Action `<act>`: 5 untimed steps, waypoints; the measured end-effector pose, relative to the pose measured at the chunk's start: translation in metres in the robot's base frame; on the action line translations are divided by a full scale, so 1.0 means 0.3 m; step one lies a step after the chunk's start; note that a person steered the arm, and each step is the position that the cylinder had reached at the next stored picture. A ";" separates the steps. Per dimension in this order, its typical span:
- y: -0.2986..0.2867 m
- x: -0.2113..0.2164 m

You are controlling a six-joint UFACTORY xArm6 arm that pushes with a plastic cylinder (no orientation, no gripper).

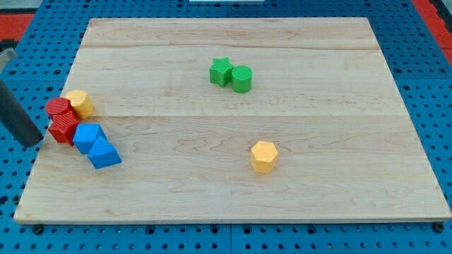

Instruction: Move the triangle towards the right

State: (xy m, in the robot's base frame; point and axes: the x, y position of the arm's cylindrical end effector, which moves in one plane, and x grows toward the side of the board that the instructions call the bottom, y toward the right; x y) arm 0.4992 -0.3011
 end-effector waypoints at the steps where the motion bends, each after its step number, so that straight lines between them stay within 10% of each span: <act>1: 0.018 0.045; 5: 0.324 0.118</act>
State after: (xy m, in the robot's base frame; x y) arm 0.5347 -0.2038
